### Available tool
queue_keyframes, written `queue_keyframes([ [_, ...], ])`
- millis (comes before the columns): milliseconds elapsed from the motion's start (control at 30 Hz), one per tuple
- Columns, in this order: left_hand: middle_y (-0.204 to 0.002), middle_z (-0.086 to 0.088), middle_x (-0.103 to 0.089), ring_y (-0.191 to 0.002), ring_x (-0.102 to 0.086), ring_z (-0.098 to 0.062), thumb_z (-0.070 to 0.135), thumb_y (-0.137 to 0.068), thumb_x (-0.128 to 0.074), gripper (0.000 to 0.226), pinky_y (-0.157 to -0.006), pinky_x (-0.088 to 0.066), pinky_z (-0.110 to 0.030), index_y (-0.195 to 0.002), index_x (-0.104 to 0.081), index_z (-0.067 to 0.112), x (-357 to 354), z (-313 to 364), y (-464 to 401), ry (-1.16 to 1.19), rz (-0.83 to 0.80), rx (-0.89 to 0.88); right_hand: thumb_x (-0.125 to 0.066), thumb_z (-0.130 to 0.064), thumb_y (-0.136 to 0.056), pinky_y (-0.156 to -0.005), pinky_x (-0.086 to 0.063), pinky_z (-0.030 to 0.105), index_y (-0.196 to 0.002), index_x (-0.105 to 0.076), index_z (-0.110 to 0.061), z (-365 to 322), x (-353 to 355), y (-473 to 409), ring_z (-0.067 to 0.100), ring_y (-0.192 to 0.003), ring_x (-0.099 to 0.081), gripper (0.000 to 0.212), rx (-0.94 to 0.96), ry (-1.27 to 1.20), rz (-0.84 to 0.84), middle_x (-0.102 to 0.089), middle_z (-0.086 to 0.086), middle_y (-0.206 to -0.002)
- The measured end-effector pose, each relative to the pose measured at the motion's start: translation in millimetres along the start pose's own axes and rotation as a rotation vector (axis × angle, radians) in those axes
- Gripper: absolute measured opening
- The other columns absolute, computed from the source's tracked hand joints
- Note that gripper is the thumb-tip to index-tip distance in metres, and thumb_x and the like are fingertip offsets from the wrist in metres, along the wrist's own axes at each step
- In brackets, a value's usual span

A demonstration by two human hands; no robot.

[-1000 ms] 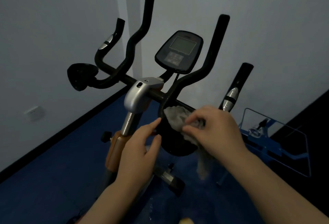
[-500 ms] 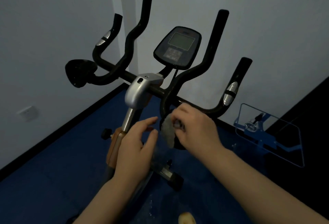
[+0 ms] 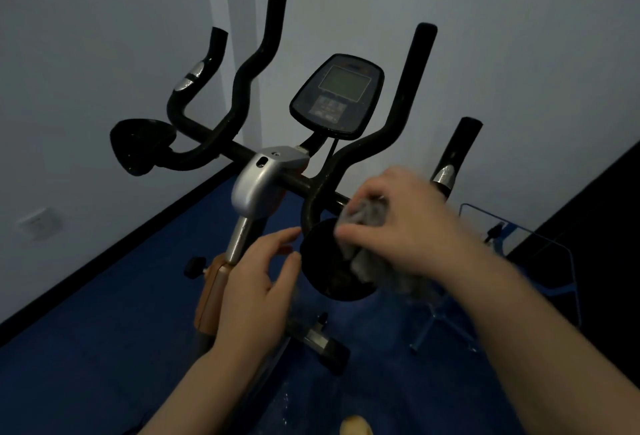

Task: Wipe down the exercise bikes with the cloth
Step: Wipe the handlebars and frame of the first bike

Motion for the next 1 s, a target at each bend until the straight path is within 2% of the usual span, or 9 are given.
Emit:
queue_keyframes([
  [67, -0.105, 0.02, -0.062, -0.09, -0.062, -0.004, 0.028, -0.088, -0.055, 0.03, -0.076, -0.053, -0.029, -0.116, -0.059, 0.038, -0.7, 0.8, -1.2, 0.006, -0.001, -0.005, -0.069, -0.043, -0.077, -0.073, -0.035, 0.016, -0.109, -0.06, -0.032, 6.1, -26.9, 2.9, 0.003, -0.095, -0.046, 0.035, 0.004, -0.102, -0.083, -0.044, -0.011, -0.104],
  [133, -0.106, 0.02, -0.062, -0.093, -0.061, 0.0, 0.027, -0.088, -0.055, 0.03, -0.076, -0.052, -0.024, -0.116, -0.06, 0.038, 0.1, -0.1, -2.0, 0.012, 0.008, -0.005, -0.067, -0.038, -0.081, -0.079, -0.037, 0.013, -0.117, -0.057, -0.032, 16.0, -32.3, 9.5, 0.0, -0.101, -0.047, 0.038, 0.071, -0.164, -0.02, -0.046, -0.013, -0.109],
  [233, -0.107, 0.019, -0.062, -0.095, -0.059, 0.003, 0.026, -0.089, -0.055, 0.029, -0.074, -0.049, -0.014, -0.116, -0.06, 0.037, -1.4, -2.8, -1.4, 0.012, 0.012, 0.009, -0.068, -0.038, -0.079, -0.092, -0.038, 0.021, -0.113, -0.063, -0.029, 29.0, -29.0, 15.0, 0.006, -0.109, -0.046, 0.035, 0.167, -0.082, 0.121, -0.052, -0.009, -0.114],
  [333, -0.109, 0.014, -0.063, -0.095, -0.06, 0.001, 0.03, -0.087, -0.053, 0.03, -0.075, -0.05, -0.016, -0.116, -0.06, 0.035, -5.9, -0.7, -0.3, 0.037, -0.012, 0.017, -0.069, -0.03, -0.079, -0.097, -0.038, 0.02, -0.102, -0.066, -0.024, 25.1, -38.8, 20.6, 0.005, -0.115, -0.045, 0.024, 0.188, -0.069, 0.087, -0.055, -0.008, -0.12],
  [467, -0.11, 0.013, -0.063, -0.093, -0.061, 0.001, 0.028, -0.089, -0.053, 0.029, -0.075, -0.051, -0.017, -0.117, -0.06, 0.033, -7.6, 1.9, -0.1, 0.032, -0.013, -0.001, -0.067, -0.027, -0.08, -0.087, -0.047, 0.023, -0.088, -0.063, -0.019, 19.6, -47.6, 38.8, 0.007, -0.103, -0.05, 0.012, 0.286, 0.044, 0.123, -0.059, -0.006, -0.103],
  [600, -0.109, 0.019, -0.061, -0.096, -0.058, 0.005, 0.024, -0.089, -0.054, 0.029, -0.072, -0.045, -0.008, -0.116, -0.06, 0.035, -2.5, -0.1, 1.1, 0.011, 0.016, 0.003, -0.065, -0.053, -0.074, -0.095, -0.036, 0.021, -0.111, -0.063, -0.025, 17.8, -49.3, 46.1, 0.01, -0.109, -0.051, 0.047, 0.315, 0.177, 0.034, -0.059, -0.007, -0.113],
  [767, -0.108, 0.017, -0.062, -0.085, -0.061, -0.006, 0.031, -0.088, -0.053, 0.029, -0.074, -0.051, -0.02, -0.116, -0.059, 0.037, -5.0, 0.5, 2.2, 0.015, -0.003, 0.008, -0.075, -0.028, -0.072, -0.071, -0.047, 0.028, -0.09, -0.071, -0.026, 9.2, -45.3, 39.3, 0.014, -0.085, -0.058, 0.019, 0.419, 0.284, 0.043, -0.065, -0.006, -0.091],
  [900, -0.108, 0.016, -0.063, -0.083, -0.062, -0.014, 0.028, -0.09, -0.053, 0.031, -0.074, -0.051, -0.02, -0.119, -0.056, 0.039, -10.7, -3.8, 4.5, 0.014, -0.02, 0.025, -0.073, -0.024, -0.078, -0.077, -0.047, 0.025, -0.095, -0.071, -0.021, -0.7, -42.1, 21.0, 0.012, -0.092, -0.055, 0.018, 0.295, 0.014, 0.198, -0.064, -0.005, -0.097],
  [1000, -0.109, 0.019, -0.064, -0.084, -0.064, -0.014, 0.027, -0.091, -0.051, 0.034, -0.078, -0.055, -0.03, -0.122, -0.053, 0.042, -18.8, -3.7, 9.3, 0.044, -0.058, 0.042, -0.076, -0.017, -0.071, -0.068, -0.05, 0.029, -0.086, -0.068, -0.019, -6.5, -60.2, 31.6, 0.017, -0.086, -0.057, 0.016, 0.312, 0.141, 0.135, -0.065, -0.003, -0.092],
])
Point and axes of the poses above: each hand's wrist, its own y-axis away from the middle knuckle, its own x-axis out of the back of the hand, z = x × y, the point moved 4 cm from there along -y, towards the middle knuckle
